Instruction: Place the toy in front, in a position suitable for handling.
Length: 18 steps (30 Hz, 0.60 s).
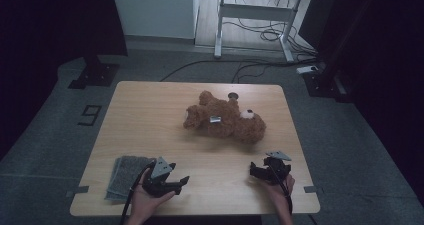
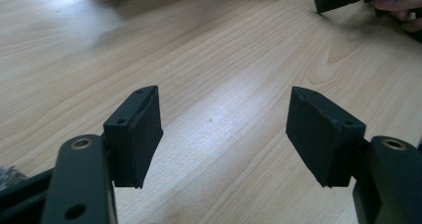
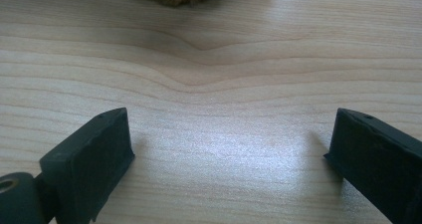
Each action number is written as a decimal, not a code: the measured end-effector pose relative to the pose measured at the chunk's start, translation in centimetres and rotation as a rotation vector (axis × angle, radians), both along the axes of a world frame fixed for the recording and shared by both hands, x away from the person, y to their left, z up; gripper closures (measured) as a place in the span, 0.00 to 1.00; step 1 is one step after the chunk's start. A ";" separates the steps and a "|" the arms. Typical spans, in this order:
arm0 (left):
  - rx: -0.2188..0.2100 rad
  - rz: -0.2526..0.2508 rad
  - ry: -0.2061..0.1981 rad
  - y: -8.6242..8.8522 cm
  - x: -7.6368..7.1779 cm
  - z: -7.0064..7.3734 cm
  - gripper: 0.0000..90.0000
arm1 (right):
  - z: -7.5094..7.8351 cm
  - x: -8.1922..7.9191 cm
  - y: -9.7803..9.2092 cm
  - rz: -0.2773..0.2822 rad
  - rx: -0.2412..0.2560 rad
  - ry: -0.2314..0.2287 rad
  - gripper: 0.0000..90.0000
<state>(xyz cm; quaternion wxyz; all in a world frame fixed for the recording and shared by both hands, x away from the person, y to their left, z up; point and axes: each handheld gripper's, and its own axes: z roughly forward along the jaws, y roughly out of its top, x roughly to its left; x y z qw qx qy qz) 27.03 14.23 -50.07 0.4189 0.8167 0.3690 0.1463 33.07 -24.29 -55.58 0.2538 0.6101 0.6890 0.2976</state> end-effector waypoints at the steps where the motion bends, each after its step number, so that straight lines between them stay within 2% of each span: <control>1: 0.003 0.000 0.002 0.0 0.1 0.0 0.33 | 0.0 0.0 0.0 0.004 0.000 0.000 0.04; 6: 0.004 0.002 -0.009 -0.2 0.1 0.3 0.33 | 0.0 -0.7 -0.4 0.022 0.008 -0.014 0.09; 7: 0.007 0.001 -0.010 -0.3 0.1 0.3 0.33 | 0.1 -0.9 -0.6 0.020 0.015 -0.018 0.11; 8: 0.009 0.002 -0.010 -0.4 0.1 0.3 0.33 | 0.1 -1.2 -1.2 0.013 0.050 -0.032 0.15; 9: 0.013 -0.001 -0.010 -0.4 0.1 0.3 0.33 | 0.1 -1.2 -1.2 0.013 0.050 -0.032 0.15; 12: 0.013 -0.005 -0.010 -0.9 0.1 0.3 0.33 | 0.2 -1.3 -2.5 -0.008 0.104 -0.044 0.15; 18: 0.020 0.005 -0.012 -1.2 0.7 0.4 0.33 | 0.3 -1.4 -3.4 0.005 0.127 -0.072 0.16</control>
